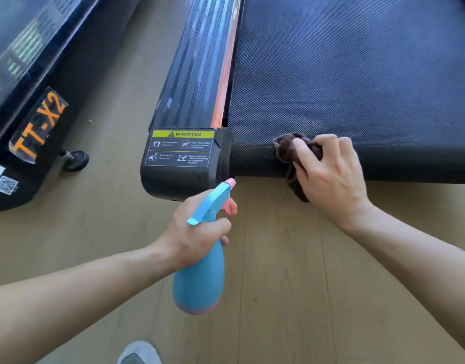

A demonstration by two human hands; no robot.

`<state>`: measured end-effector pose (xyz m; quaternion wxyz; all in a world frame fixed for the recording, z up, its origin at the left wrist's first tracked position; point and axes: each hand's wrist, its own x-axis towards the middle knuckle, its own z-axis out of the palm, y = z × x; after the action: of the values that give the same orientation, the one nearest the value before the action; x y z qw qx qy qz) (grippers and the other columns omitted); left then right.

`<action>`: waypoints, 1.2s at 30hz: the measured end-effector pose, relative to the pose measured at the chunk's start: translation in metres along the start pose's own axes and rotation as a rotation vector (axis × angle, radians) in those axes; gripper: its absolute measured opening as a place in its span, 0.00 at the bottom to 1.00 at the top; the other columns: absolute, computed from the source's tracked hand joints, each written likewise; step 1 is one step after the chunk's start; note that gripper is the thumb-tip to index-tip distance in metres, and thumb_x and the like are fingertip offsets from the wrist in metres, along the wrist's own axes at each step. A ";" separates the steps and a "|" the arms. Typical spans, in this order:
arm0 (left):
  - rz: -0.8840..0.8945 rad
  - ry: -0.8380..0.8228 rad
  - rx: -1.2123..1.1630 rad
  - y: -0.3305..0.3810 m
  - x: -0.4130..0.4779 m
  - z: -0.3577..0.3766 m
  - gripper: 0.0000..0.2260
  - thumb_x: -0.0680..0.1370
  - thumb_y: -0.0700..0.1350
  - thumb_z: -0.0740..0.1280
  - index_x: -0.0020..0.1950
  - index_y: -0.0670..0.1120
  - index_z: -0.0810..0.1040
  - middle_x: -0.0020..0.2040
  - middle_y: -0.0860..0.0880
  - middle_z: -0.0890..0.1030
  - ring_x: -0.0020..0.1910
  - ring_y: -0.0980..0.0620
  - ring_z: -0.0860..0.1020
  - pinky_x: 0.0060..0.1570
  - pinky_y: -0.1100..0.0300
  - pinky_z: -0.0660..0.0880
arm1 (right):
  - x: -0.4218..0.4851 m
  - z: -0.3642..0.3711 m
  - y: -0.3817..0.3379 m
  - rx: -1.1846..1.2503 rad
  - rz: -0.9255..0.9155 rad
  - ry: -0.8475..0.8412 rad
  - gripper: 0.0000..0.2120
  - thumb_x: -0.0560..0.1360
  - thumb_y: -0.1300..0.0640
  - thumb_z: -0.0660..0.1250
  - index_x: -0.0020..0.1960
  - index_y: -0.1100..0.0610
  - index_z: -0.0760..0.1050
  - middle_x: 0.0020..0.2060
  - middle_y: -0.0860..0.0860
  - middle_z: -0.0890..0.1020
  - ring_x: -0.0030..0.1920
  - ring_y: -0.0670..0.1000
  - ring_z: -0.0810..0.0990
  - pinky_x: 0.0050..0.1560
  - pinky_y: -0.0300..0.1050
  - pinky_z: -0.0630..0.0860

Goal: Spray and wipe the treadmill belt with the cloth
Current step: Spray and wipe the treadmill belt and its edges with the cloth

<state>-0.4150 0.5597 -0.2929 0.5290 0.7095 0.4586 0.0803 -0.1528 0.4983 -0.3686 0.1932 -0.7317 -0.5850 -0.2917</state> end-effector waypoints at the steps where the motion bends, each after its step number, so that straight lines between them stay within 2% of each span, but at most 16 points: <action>1: 0.000 -0.009 0.006 0.000 0.000 0.000 0.16 0.66 0.43 0.63 0.51 0.47 0.80 0.56 0.52 0.82 0.32 0.48 0.84 0.44 0.53 0.81 | 0.004 0.003 -0.009 0.005 0.004 0.006 0.14 0.83 0.53 0.63 0.64 0.59 0.79 0.50 0.63 0.78 0.44 0.62 0.75 0.42 0.57 0.76; 3: 0.001 -0.021 0.016 -0.001 0.000 -0.002 0.16 0.66 0.44 0.63 0.51 0.47 0.80 0.56 0.54 0.82 0.32 0.47 0.85 0.47 0.50 0.81 | 0.016 0.011 -0.031 0.013 -0.015 0.000 0.15 0.82 0.53 0.64 0.64 0.59 0.79 0.50 0.63 0.78 0.44 0.63 0.76 0.41 0.57 0.76; 7: 0.000 -0.031 0.035 0.002 0.003 0.000 0.17 0.66 0.44 0.63 0.53 0.45 0.80 0.57 0.54 0.82 0.32 0.48 0.85 0.43 0.59 0.79 | 0.034 0.018 -0.058 0.028 -0.057 -0.057 0.17 0.79 0.55 0.67 0.66 0.59 0.77 0.50 0.62 0.78 0.44 0.63 0.76 0.40 0.56 0.75; 10: 0.003 -0.029 0.047 0.005 0.006 0.002 0.17 0.66 0.44 0.64 0.53 0.45 0.80 0.56 0.55 0.82 0.32 0.48 0.85 0.43 0.57 0.79 | 0.037 0.013 -0.048 0.076 -0.087 -0.084 0.16 0.78 0.56 0.67 0.65 0.58 0.78 0.50 0.62 0.78 0.44 0.63 0.76 0.39 0.56 0.75; 14: 0.012 -0.014 0.028 0.010 0.007 0.003 0.14 0.66 0.44 0.64 0.50 0.45 0.80 0.57 0.56 0.81 0.32 0.48 0.85 0.36 0.68 0.76 | 0.045 0.006 -0.031 0.204 -0.159 -0.129 0.12 0.78 0.54 0.66 0.60 0.57 0.80 0.50 0.62 0.77 0.44 0.63 0.74 0.41 0.57 0.76; 17: 0.026 -0.013 0.035 0.011 0.006 0.000 0.14 0.67 0.45 0.64 0.52 0.47 0.80 0.58 0.56 0.81 0.34 0.48 0.86 0.38 0.63 0.78 | 0.070 0.006 -0.042 0.255 -0.106 -0.228 0.12 0.78 0.51 0.65 0.57 0.55 0.81 0.52 0.61 0.76 0.48 0.64 0.74 0.45 0.59 0.78; 20: 0.022 -0.004 0.024 0.011 0.007 -0.003 0.15 0.67 0.44 0.64 0.52 0.47 0.80 0.55 0.55 0.82 0.34 0.48 0.85 0.44 0.52 0.80 | 0.105 0.014 -0.054 0.297 0.044 -0.358 0.14 0.81 0.48 0.64 0.63 0.47 0.81 0.58 0.58 0.72 0.56 0.63 0.72 0.57 0.58 0.76; 22: 0.020 0.002 0.019 0.011 0.007 -0.004 0.15 0.67 0.44 0.64 0.52 0.46 0.80 0.53 0.55 0.83 0.33 0.48 0.85 0.44 0.51 0.81 | 0.116 0.017 -0.056 0.321 0.056 -0.410 0.15 0.81 0.47 0.63 0.66 0.45 0.79 0.59 0.57 0.71 0.58 0.62 0.72 0.61 0.56 0.75; 24: 0.030 0.000 0.022 0.011 0.008 -0.004 0.14 0.66 0.43 0.64 0.51 0.45 0.80 0.53 0.54 0.83 0.34 0.48 0.85 0.45 0.47 0.82 | 0.105 0.014 -0.055 0.320 0.003 -0.413 0.14 0.81 0.48 0.63 0.64 0.48 0.80 0.58 0.58 0.72 0.55 0.63 0.72 0.58 0.56 0.75; 26: 0.038 0.012 0.001 0.013 0.009 -0.005 0.14 0.66 0.43 0.64 0.50 0.46 0.81 0.54 0.53 0.83 0.38 0.50 0.85 0.47 0.43 0.83 | 0.077 0.005 -0.054 0.308 -0.043 -0.350 0.14 0.79 0.50 0.61 0.58 0.53 0.81 0.54 0.60 0.74 0.48 0.63 0.73 0.49 0.58 0.78; 28: 0.032 0.019 -0.025 0.015 0.010 -0.007 0.14 0.66 0.43 0.64 0.50 0.48 0.81 0.54 0.54 0.83 0.36 0.48 0.86 0.48 0.46 0.83 | 0.055 -0.005 -0.048 0.292 -0.098 -0.309 0.14 0.77 0.51 0.61 0.55 0.55 0.81 0.51 0.61 0.75 0.44 0.62 0.73 0.41 0.57 0.78; 30: 0.019 0.022 -0.043 0.017 0.011 -0.009 0.15 0.66 0.43 0.64 0.51 0.48 0.81 0.54 0.54 0.83 0.33 0.47 0.85 0.45 0.54 0.80 | 0.066 -0.001 -0.046 0.266 -0.134 -0.303 0.14 0.78 0.50 0.61 0.54 0.55 0.82 0.50 0.61 0.75 0.44 0.63 0.73 0.39 0.57 0.78; 33: 0.035 0.024 -0.045 0.018 0.012 -0.010 0.12 0.66 0.44 0.64 0.49 0.48 0.79 0.53 0.53 0.83 0.33 0.47 0.85 0.43 0.56 0.79 | 0.107 0.014 -0.054 0.273 -0.078 -0.366 0.13 0.81 0.49 0.63 0.59 0.50 0.83 0.54 0.59 0.73 0.51 0.64 0.73 0.48 0.59 0.79; 36: 0.035 0.031 -0.056 0.019 0.014 -0.009 0.13 0.66 0.44 0.64 0.49 0.48 0.79 0.53 0.54 0.83 0.33 0.48 0.85 0.46 0.52 0.79 | 0.108 0.020 -0.056 0.306 -0.068 -0.373 0.13 0.80 0.49 0.63 0.60 0.49 0.82 0.54 0.59 0.73 0.50 0.63 0.73 0.52 0.61 0.78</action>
<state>-0.4016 0.5760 -0.2781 0.5401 0.7011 0.4515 0.1133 -0.1872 0.6051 -0.3164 0.1804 -0.7149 -0.6724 -0.0658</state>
